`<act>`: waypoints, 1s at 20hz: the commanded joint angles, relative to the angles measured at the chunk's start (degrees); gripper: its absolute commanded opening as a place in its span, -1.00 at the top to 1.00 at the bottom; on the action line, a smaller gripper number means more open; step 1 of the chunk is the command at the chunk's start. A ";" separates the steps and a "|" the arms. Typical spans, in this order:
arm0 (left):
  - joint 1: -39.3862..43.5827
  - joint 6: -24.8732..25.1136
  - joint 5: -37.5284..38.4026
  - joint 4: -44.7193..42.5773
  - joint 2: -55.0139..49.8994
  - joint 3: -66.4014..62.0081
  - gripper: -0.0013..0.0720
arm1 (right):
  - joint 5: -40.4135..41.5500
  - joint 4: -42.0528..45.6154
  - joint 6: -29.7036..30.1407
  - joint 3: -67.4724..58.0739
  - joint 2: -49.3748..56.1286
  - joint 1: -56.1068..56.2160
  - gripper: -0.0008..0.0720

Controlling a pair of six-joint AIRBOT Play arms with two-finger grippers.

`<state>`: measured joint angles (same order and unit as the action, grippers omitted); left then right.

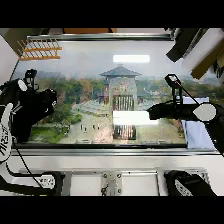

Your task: Fold the clothes and pants, and hang the long-sleeved shirts on hangers.

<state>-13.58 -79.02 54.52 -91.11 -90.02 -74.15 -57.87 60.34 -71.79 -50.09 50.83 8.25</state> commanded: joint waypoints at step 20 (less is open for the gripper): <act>41.09 -2.99 8.96 4.07 21.46 -38.62 0.94 | -11.04 -1.07 1.31 -0.48 -1.16 -3.13 0.94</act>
<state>23.42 -80.07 60.58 -82.81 -68.40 -113.32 -66.22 57.36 -72.25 -50.28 50.70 7.25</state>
